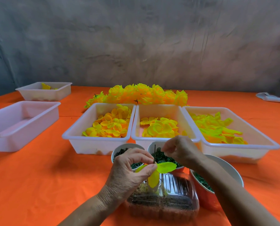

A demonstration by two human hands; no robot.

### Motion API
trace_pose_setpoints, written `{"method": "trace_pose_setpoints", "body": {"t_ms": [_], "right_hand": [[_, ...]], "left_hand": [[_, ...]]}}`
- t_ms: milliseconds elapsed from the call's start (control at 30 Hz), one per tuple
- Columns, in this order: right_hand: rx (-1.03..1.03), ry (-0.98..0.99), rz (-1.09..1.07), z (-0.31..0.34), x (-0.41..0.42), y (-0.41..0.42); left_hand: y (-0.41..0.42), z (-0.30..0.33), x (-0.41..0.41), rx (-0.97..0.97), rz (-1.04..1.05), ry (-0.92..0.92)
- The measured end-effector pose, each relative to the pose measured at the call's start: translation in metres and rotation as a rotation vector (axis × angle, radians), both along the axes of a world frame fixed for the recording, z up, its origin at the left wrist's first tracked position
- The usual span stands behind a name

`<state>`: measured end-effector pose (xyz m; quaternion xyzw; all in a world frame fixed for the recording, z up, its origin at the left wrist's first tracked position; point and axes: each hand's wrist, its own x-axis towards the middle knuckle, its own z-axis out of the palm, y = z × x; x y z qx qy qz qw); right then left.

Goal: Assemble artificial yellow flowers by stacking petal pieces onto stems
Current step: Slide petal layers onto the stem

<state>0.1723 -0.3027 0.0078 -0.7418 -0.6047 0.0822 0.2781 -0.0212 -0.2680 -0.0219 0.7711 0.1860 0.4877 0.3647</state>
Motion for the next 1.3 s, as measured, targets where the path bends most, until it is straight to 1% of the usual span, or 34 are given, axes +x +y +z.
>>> {"method": "trace_pose_setpoints", "body": {"t_ms": [167, 333, 467, 533, 600, 667, 733, 833, 867, 933, 1000, 1100, 1300], "right_hand": [[-0.159, -0.207, 0.025, -0.008, -0.006, 0.017], [-0.274, -0.332, -0.053, -0.019, -0.006, 0.033], [-0.313, -0.393, -0.095, -0.024, -0.009, 0.041], [-0.311, -0.387, -0.093, -0.024, -0.012, 0.041], [-0.264, -0.304, -0.078, -0.022, -0.011, 0.039], [-0.195, -0.113, -0.041, -0.018, -0.006, 0.036], [-0.126, 0.179, -0.007, -0.014, -0.002, 0.028], [-0.064, 0.704, 0.065, -0.010, 0.000, 0.014], [-0.049, 0.838, 0.076, -0.009, 0.000, 0.010], [-0.016, 0.996, 0.072, -0.008, 0.000, 0.004], [0.034, 1.089, 0.079, -0.008, 0.000, -0.002], [0.093, 1.155, 0.140, -0.007, -0.002, -0.009], [0.206, 1.017, 0.287, 0.008, -0.012, -0.024]], "left_hand": [[0.000, 0.000, 0.001, -0.003, 0.011, 0.018], [0.000, 0.000, 0.000, -0.002, 0.006, 0.024], [-0.002, 0.001, 0.000, -0.018, 0.010, 0.020], [-0.002, 0.001, 0.000, -0.025, 0.008, 0.017], [-0.002, 0.001, 0.000, -0.020, 0.008, 0.015], [-0.003, 0.002, 0.000, -0.029, 0.009, 0.012], [-0.003, 0.002, 0.000, -0.023, 0.007, 0.014], [-0.002, 0.002, 0.001, 0.002, 0.013, 0.013], [-0.002, 0.002, 0.001, 0.005, 0.017, 0.017], [-0.002, 0.002, 0.001, 0.011, 0.027, 0.028], [-0.002, 0.002, 0.001, 0.019, 0.032, 0.030], [-0.003, 0.003, 0.001, 0.012, 0.016, 0.027], [-0.003, 0.001, 0.001, 0.011, 0.035, 0.026]]}}
